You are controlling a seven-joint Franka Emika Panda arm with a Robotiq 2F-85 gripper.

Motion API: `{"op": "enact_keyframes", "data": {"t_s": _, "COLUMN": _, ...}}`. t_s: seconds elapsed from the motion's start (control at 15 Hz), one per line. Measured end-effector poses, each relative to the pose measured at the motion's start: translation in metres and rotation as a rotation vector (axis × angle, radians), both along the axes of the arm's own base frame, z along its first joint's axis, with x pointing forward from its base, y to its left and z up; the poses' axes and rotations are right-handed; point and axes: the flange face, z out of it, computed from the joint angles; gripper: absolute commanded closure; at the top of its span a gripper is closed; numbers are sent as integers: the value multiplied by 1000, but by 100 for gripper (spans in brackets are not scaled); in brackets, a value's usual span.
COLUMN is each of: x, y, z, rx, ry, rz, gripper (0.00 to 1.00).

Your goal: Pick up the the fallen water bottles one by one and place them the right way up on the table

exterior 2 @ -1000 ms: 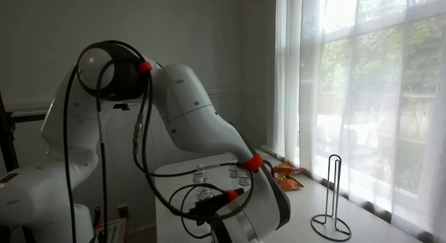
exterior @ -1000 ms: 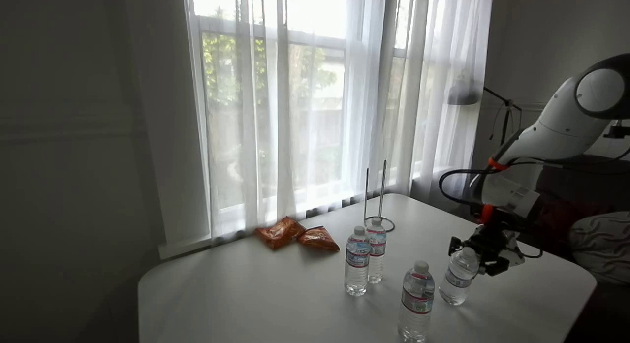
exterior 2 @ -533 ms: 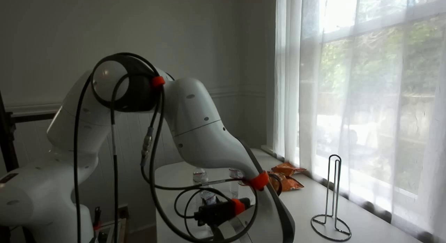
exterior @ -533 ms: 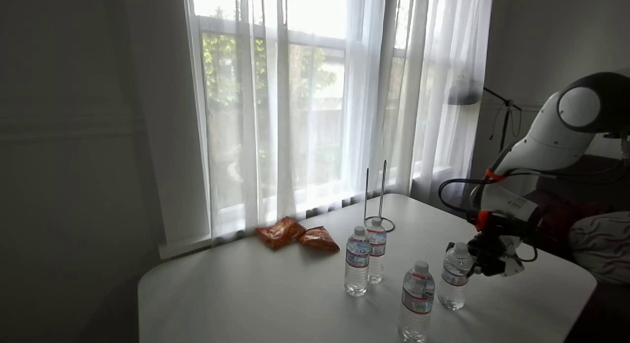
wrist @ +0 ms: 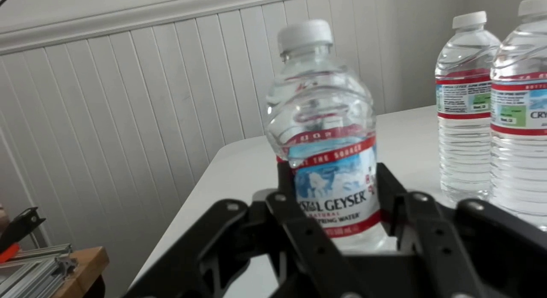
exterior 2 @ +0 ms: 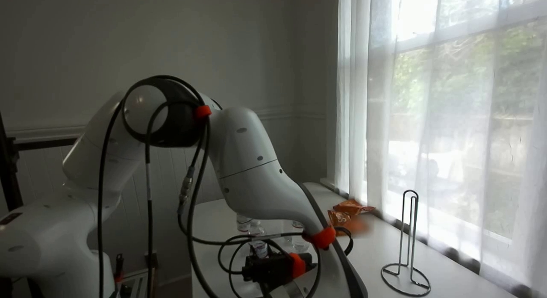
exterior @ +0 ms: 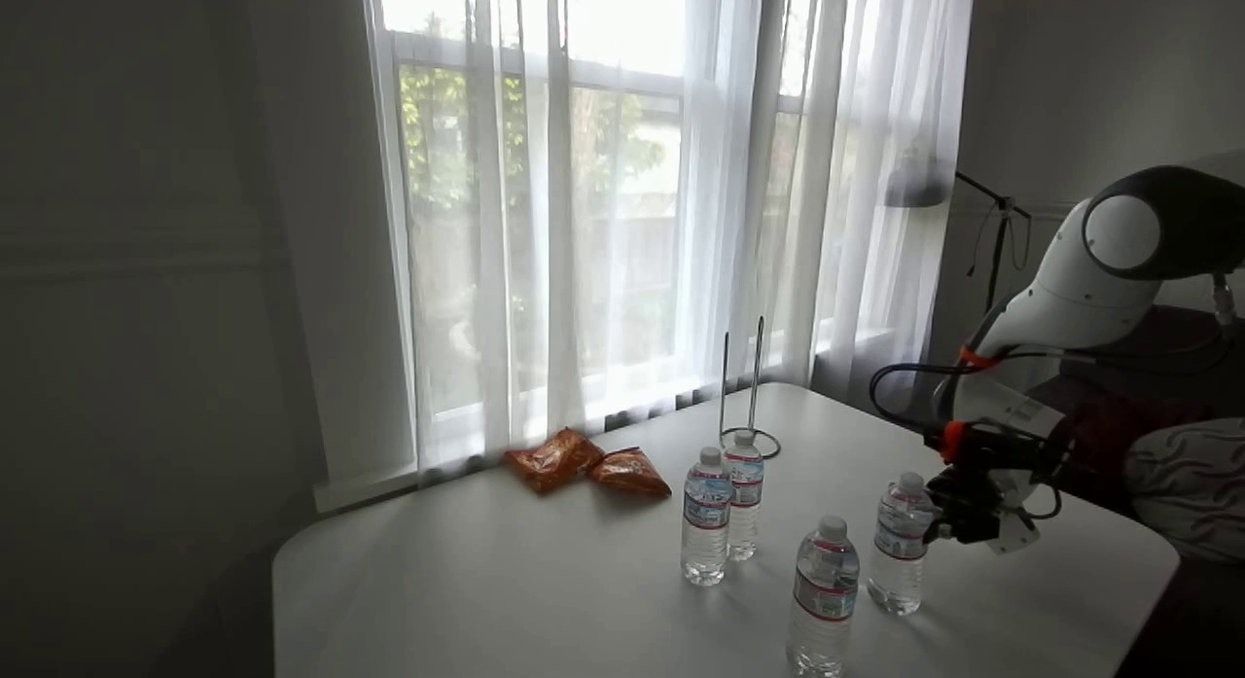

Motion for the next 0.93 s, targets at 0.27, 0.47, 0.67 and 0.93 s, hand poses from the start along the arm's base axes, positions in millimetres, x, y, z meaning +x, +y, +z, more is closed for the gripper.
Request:
{"op": "enact_keyframes", "data": {"t_s": 0.27, "x": -1, "y": -9, "z": 1, "rx": -13, "ry": 29, "rz": -12, "gripper": 21}}
{"op": "enact_keyframes", "data": {"t_s": 0.47, "x": -3, "y": -19, "z": 1, "rx": -34, "ry": 40, "rz": -25, "gripper": 1}}
{"op": "enact_keyframes", "data": {"t_s": 0.67, "x": -4, "y": -32, "z": 1, "rx": -79, "ry": 40, "rz": -38, "gripper": 0}}
{"op": "enact_keyframes", "data": {"t_s": 0.93, "x": -1, "y": -52, "z": 11, "rx": -207, "ry": 29, "rz": -1, "gripper": 0}}
